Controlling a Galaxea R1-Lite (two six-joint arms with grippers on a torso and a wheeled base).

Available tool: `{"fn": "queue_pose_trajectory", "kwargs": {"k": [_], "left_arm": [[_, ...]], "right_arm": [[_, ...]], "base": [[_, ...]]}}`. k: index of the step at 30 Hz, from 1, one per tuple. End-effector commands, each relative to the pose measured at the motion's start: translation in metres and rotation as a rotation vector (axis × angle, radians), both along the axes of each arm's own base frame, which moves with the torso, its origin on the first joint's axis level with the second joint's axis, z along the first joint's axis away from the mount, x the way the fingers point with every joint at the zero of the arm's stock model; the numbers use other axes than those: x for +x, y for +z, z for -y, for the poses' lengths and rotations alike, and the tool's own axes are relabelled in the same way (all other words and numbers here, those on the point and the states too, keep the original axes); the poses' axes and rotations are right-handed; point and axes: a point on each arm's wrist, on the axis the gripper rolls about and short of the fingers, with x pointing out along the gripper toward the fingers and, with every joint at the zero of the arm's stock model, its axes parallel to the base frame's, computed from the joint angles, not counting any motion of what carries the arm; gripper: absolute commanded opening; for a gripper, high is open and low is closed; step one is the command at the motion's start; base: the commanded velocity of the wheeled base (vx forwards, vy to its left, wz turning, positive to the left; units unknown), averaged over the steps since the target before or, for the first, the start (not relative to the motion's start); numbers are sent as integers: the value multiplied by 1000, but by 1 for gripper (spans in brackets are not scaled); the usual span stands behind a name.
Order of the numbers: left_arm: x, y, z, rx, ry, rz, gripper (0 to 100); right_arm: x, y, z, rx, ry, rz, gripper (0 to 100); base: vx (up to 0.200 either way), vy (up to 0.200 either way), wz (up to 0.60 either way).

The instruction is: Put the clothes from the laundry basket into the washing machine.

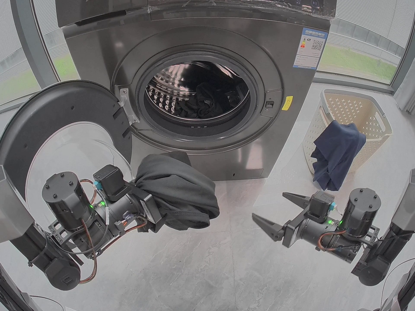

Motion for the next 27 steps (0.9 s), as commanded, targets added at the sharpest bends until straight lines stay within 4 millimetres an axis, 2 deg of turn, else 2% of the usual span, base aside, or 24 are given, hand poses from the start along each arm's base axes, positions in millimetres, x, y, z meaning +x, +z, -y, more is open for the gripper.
{"fn": "queue_pose_trajectory", "kwargs": {"k": [1,4,14,27], "left_arm": [[-6,3,-9,0,12,2,0],[-6,-2,-10,21,11,-8,0],[-7,-5,-7,33,1,-16,0],[-7,-17,0,92,-21,-31,0]], "right_arm": [[10,5,24,9,-102,13,100],[14,2,24,6,-111,4,100],[6,3,9,16,-90,4,100],[1,2,5,14,-68,-2,100]], "base": [[0,0,0],[0,0,0],[200,0,0],[200,0,0]]}}
